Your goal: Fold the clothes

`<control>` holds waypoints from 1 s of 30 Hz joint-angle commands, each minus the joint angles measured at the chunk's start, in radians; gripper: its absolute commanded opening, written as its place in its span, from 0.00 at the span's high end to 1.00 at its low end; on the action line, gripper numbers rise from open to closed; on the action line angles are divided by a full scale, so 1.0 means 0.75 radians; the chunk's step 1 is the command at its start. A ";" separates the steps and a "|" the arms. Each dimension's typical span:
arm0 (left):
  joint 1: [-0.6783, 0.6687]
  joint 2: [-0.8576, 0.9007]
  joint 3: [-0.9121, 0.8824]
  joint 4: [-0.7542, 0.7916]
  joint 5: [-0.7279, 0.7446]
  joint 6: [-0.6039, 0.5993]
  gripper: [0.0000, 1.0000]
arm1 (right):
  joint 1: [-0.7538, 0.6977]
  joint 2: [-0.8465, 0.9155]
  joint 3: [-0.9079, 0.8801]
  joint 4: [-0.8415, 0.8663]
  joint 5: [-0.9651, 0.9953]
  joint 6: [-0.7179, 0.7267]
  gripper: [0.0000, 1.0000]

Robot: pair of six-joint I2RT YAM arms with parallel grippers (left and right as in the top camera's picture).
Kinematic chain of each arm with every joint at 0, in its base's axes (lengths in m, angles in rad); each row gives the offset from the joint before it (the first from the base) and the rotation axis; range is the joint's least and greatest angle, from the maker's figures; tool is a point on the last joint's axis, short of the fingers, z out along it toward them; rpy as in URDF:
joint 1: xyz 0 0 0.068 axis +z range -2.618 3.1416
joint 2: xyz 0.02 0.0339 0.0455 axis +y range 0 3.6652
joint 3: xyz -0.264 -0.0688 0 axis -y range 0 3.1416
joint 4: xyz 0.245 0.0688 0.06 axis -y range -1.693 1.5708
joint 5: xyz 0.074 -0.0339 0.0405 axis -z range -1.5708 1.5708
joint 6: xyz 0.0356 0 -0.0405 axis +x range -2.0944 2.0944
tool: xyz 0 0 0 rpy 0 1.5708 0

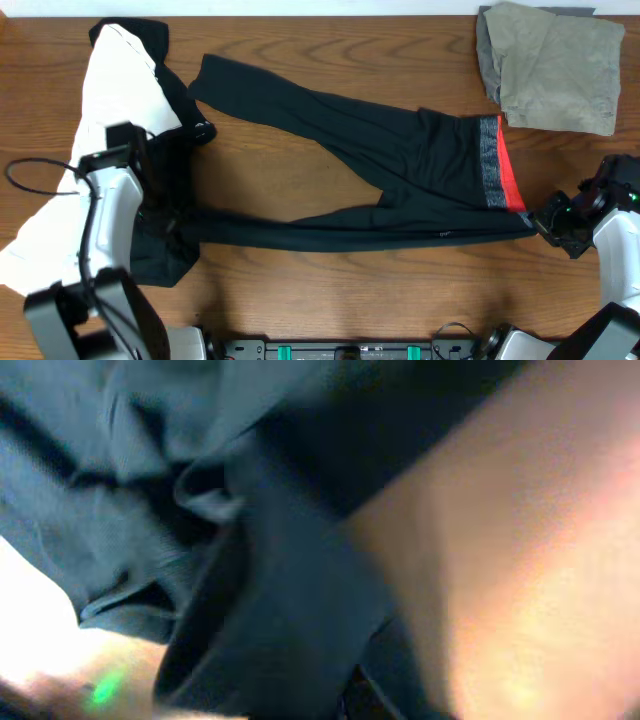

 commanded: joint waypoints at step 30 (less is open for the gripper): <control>-0.062 -0.178 0.093 0.670 -0.103 0.063 0.94 | 0.045 -0.091 0.170 0.304 -0.149 -0.040 0.99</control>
